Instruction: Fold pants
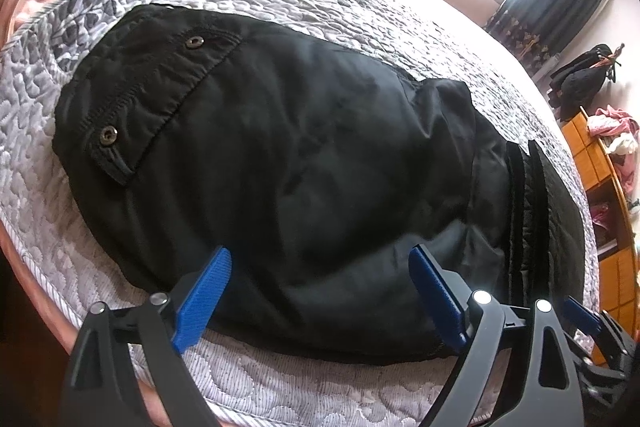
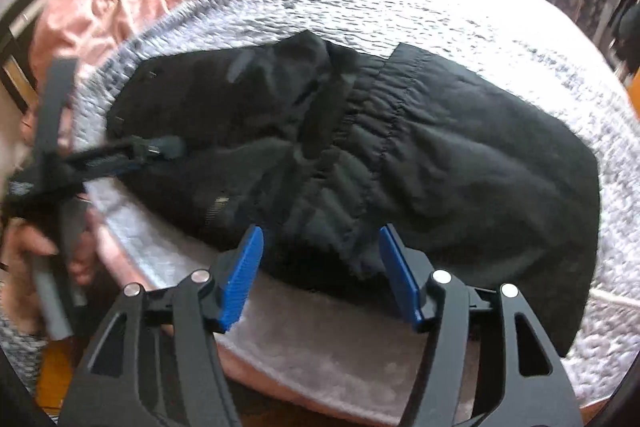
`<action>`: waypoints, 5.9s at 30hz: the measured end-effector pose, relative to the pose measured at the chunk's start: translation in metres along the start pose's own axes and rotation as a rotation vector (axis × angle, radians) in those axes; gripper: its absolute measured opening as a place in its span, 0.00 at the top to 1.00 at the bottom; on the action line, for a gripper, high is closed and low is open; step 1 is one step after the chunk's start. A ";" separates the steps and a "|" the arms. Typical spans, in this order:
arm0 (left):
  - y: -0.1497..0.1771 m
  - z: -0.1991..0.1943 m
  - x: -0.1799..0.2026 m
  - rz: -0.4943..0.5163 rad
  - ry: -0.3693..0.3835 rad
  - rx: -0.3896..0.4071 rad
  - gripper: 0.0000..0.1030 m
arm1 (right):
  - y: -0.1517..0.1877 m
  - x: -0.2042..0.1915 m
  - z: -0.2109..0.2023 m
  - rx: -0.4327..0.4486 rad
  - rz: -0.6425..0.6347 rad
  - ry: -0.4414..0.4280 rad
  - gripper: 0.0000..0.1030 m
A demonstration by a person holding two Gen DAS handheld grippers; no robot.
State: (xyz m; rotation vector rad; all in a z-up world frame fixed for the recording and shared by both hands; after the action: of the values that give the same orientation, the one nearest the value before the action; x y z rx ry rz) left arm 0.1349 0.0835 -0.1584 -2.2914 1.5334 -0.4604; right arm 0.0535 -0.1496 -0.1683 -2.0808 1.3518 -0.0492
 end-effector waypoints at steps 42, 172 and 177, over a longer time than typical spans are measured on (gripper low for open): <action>-0.013 -0.039 0.028 0.120 0.016 0.130 0.10 | 0.020 0.153 -0.101 0.154 0.373 -0.097 0.28; 0.067 -0.134 0.247 0.546 0.338 0.128 0.29 | 0.048 0.176 -0.105 0.256 0.429 -0.196 0.23; 0.015 -0.126 0.174 0.373 0.180 0.182 0.20 | 0.009 0.153 -0.121 0.307 0.403 -0.311 0.12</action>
State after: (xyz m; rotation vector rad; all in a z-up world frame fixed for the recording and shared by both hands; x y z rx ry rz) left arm 0.1295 -0.0963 -0.0403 -1.8147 1.8686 -0.6832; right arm 0.0743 -0.3390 -0.1241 -1.4671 1.4373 0.2162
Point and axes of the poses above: each gripper's, at about its wrist camera, not at the fingertips, and z roughly the way its jaws point, x to its right, y to its underside, the point moved 10 cm from there along z, roughly the way its jaws point, and after that the axes turned 14 degrees about -y, right-handed, at the moved point
